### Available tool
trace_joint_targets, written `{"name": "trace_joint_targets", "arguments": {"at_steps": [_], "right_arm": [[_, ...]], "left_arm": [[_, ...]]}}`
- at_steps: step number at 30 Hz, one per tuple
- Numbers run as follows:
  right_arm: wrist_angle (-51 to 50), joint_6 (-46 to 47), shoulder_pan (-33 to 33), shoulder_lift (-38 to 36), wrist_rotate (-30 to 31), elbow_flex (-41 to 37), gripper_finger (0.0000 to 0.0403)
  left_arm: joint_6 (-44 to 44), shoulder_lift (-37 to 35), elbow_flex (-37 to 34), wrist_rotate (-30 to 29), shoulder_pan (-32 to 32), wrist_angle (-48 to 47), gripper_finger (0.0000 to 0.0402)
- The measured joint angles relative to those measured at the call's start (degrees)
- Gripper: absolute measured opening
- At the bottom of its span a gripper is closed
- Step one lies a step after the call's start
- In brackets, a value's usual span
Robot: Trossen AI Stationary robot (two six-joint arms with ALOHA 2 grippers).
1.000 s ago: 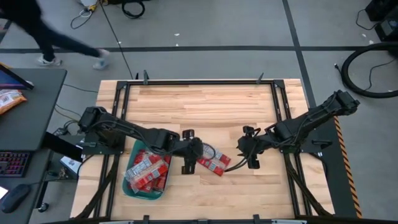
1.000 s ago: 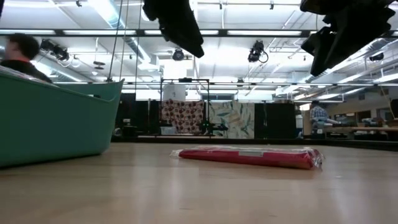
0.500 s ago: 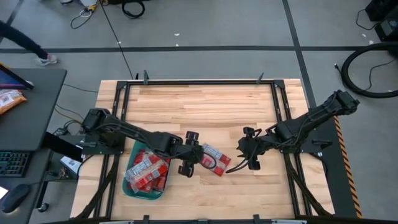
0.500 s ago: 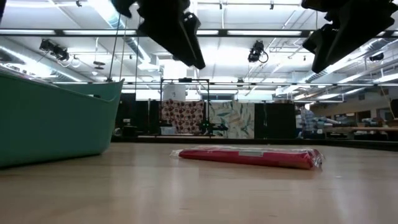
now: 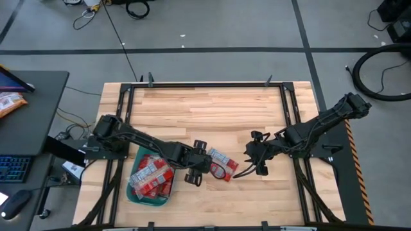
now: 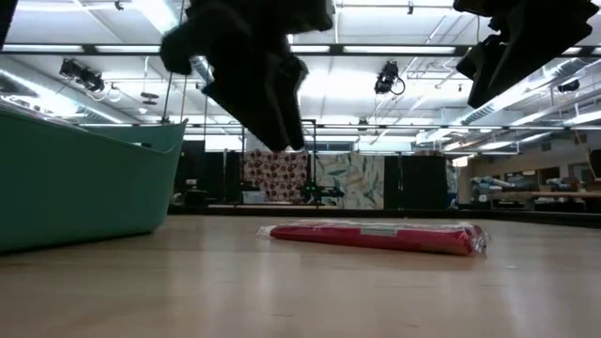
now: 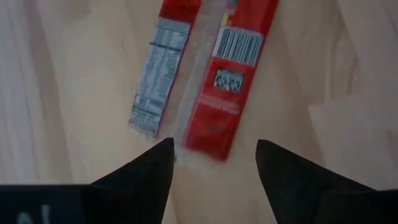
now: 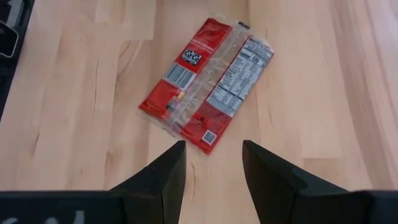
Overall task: Sort popcorn bags into baskets
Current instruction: Put the red popcorn bag into the green bin
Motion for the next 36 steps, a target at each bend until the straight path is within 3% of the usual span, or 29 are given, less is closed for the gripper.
{"name": "trace_joint_targets", "arguments": {"at_steps": [11, 23, 28, 36], "right_arm": [[1.7, -0.3, -0.1, 0.0, 2.7, 0.0, 0.0162], [4.3, 0.7, -0.1, 0.0, 2.0, 0.0, 0.0162], [5.0, 1.8, -0.1, 0.0, 2.0, 0.0, 0.0162], [5.2, 1.8, -0.1, 0.0, 1.8, 0.0, 0.0162]], "left_arm": [[0.5, 8.2, -0.1, -2.3, 0.5, 2.1, 0.0231], [3.4, 10.5, 0.1, -2.7, 0.1, 3.5, 0.0226], [3.1, 11.0, 0.2, -0.5, 0.1, 3.1, 0.0176], [2.5, 11.0, 0.1, 0.2, -0.5, 2.7, 0.0052]]}}
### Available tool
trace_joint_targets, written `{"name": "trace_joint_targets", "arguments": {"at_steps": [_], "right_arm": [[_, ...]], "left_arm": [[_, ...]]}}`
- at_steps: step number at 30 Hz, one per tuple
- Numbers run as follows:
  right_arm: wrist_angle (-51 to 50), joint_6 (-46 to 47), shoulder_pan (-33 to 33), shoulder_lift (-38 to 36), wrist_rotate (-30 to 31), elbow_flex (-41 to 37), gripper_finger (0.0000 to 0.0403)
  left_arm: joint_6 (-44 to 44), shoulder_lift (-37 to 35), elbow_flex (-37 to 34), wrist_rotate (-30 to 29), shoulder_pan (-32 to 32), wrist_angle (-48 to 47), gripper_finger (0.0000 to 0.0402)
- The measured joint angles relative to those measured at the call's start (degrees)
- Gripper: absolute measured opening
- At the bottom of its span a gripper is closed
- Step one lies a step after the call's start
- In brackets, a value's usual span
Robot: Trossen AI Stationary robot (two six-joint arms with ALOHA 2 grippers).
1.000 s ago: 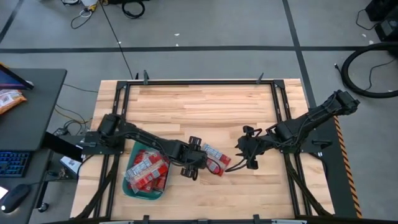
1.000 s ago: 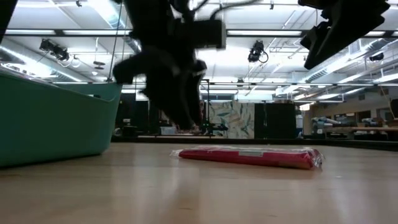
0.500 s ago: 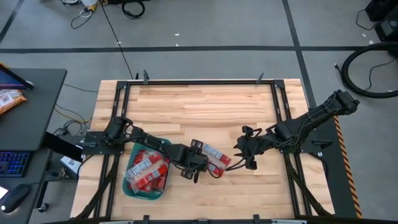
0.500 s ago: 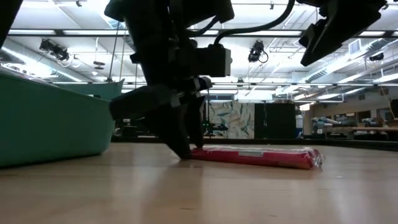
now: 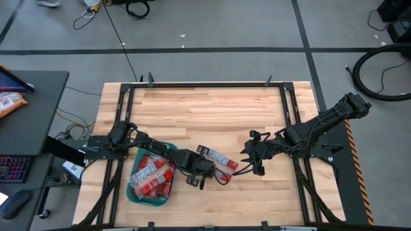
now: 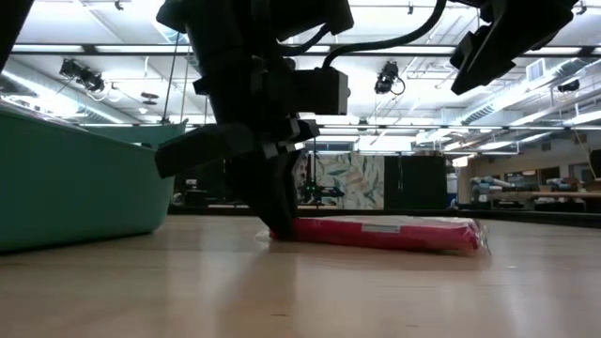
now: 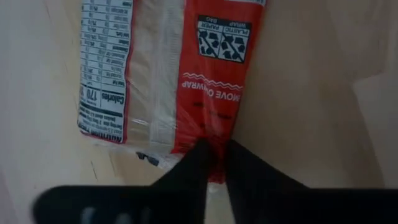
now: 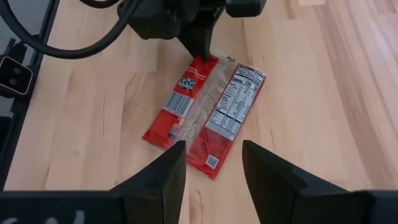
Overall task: Sort popcorn bags into baskets
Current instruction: Put the red popcorn bag into the green bin
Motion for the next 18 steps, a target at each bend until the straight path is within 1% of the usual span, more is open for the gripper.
{"name": "trace_joint_targets", "arguments": {"at_steps": [2, 4, 10, 14, 18], "right_arm": [[0.0, -0.6, 0.0, 0.0, -0.2, 0.0, 0.0162], [0.0, -1.6, 0.0, 0.0, -0.6, 0.0, 0.0162], [0.0, -3.3, 0.0, 0.0, -0.8, 0.0, 0.0162], [-0.1, -4.0, 0.0, 0.0, -0.8, 0.0, 0.0162], [-0.3, -4.8, 0.0, 0.0, -0.8, 0.0, 0.0162]], "left_arm": [[-1.2, 0.0, 0.1, 0.2, -0.1, -0.4, 0.0023], [-2.4, 0.0, 0.9, 0.3, -0.1, -1.7, 0.0008], [-2.6, -0.3, 3.3, 1.5, -0.1, -5.7, 0.0005], [-4.4, -1.3, 5.6, 4.6, 0.4, -8.4, 0.0003], [-7.4, -4.3, 6.4, 7.6, 0.9, -10.5, 0.0002]]}}
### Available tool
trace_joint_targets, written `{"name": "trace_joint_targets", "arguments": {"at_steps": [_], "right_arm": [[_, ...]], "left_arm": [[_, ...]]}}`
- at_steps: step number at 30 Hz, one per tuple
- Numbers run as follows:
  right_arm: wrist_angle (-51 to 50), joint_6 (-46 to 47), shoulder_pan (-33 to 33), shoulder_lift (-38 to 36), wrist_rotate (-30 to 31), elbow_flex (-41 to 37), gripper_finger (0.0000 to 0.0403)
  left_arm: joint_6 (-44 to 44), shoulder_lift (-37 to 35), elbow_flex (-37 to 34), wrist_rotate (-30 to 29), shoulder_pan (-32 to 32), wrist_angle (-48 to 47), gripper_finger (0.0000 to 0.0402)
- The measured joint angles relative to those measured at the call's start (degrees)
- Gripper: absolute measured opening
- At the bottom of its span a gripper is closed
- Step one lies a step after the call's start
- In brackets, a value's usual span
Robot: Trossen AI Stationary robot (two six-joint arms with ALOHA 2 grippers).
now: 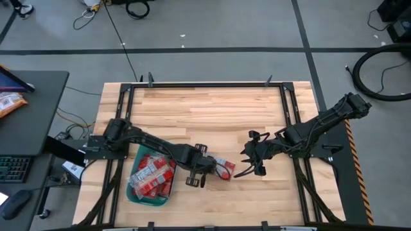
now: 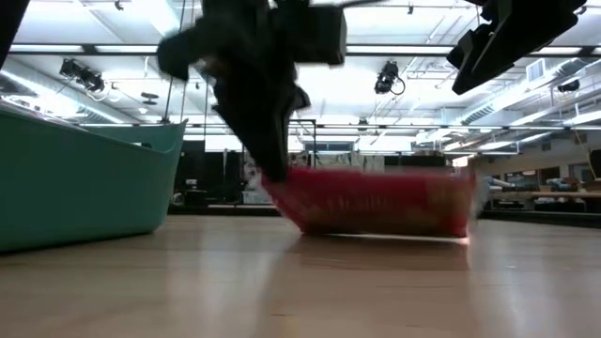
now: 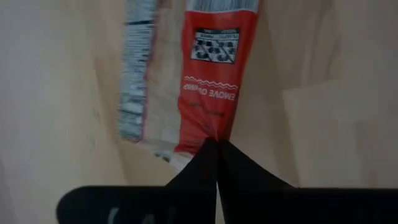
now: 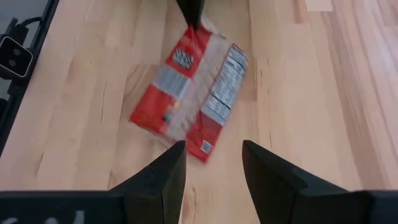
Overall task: Sort popcorn bags into baskets
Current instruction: Put the red popcorn bag into the green bin
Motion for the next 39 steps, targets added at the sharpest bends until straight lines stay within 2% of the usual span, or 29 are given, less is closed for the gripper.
{"name": "trace_joint_targets", "arguments": {"at_steps": [10, 23, 32, 39], "right_arm": [[-0.1, -1.3, -0.3, 0.0, 0.8, 0.0, 0.0162], [0.1, -1.6, -1.3, 0.0, 4.3, 0.0, 0.0162], [0.0, -1.6, -2.0, 0.0, 5.8, 0.0, 0.0162], [0.0, -3.3, -3.1, 0.0, 5.7, 0.0, 0.0162]], "left_arm": [[-8.7, -8.5, 0.1, 3.5, 0.1, -4.6, 0.0001], [-22.6, -19.9, 0.2, 2.8, -1.1, -10.8, 0.0001], [-42.4, -30.4, 0.3, 4.3, -3.9, -15.1, 0.0000], [-59.3, -37.4, 0.3, 9.0, -8.8, -19.6, 0.0000]]}}
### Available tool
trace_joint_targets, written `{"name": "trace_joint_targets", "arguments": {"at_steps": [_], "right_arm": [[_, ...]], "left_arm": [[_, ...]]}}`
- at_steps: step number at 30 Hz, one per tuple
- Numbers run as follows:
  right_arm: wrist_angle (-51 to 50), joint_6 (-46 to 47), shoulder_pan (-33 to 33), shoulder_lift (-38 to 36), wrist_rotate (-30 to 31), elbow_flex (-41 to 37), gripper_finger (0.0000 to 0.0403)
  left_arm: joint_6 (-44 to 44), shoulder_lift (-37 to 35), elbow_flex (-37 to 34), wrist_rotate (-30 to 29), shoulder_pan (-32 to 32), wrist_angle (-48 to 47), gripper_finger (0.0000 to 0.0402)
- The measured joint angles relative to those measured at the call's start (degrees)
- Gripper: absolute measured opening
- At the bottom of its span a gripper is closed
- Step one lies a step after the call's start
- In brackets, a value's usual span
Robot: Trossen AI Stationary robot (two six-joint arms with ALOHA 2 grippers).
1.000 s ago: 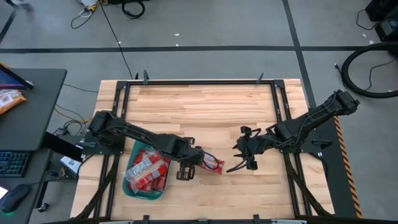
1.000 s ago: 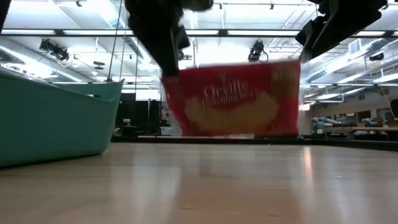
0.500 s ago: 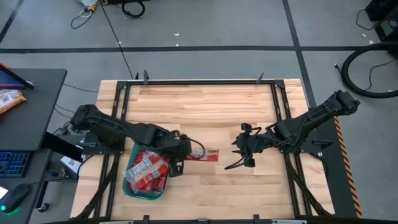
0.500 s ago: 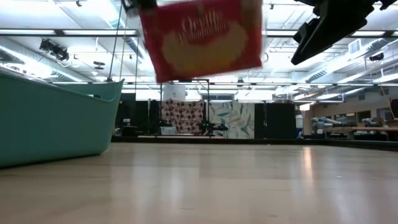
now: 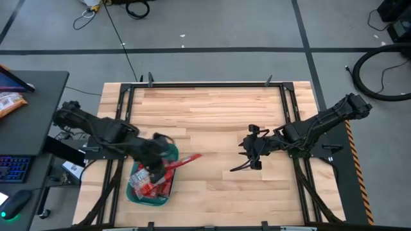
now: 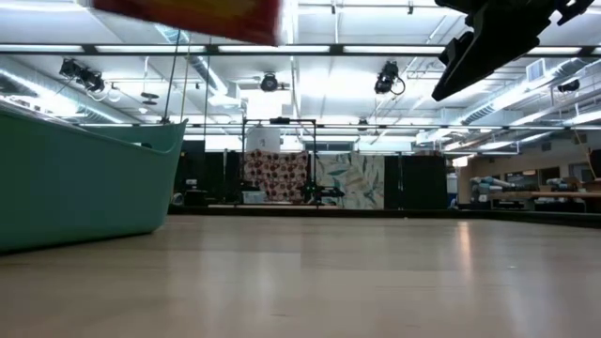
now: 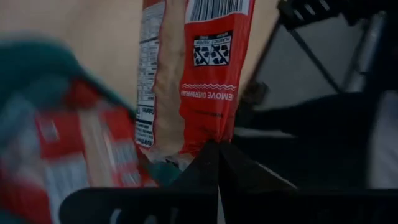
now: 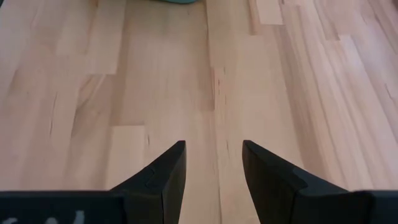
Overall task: Sort popcorn bags into baskets
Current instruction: Put the red popcorn bag into the green bin
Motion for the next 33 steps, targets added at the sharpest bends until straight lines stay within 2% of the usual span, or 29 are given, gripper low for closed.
{"name": "trace_joint_targets", "arguments": {"at_steps": [4, 10, 17, 21, 26, 33], "right_arm": [[0.0, -1.0, -0.5, 0.0, 0.0, 0.0, 0.0162], [0.0, -1.7, -0.8, 0.0, -0.1, 0.0, 0.0162], [-0.1, -1.7, -0.8, 0.0, 0.0, 0.0, 0.0162], [-0.1, -2.5, -1.0, 0.0, 0.1, 0.0, 0.0162], [-0.1, -2.8, -1.8, 0.0, 0.0, 0.0, 0.0162], [0.0, -2.7, -1.9, 0.0, -0.2, 0.0, 0.0162]], "left_arm": [[-10.6, -3.3, 0.0, 2.9, -3.8, -1.4, 0.0000], [-25.2, -5.3, 0.0, 3.1, -10.6, -5.5, 0.0000], [-41.1, -4.6, -0.3, 1.3, -17.9, -12.8, 0.0000], [-49.2, -4.3, -2.7, -0.6, -19.5, -15.0, 0.0000], [-52.9, -1.4, -5.7, -1.7, -19.3, -15.7, 0.0000], [-55.4, 6.5, -7.7, -0.7, -16.8, -16.7, 0.0007]]}}
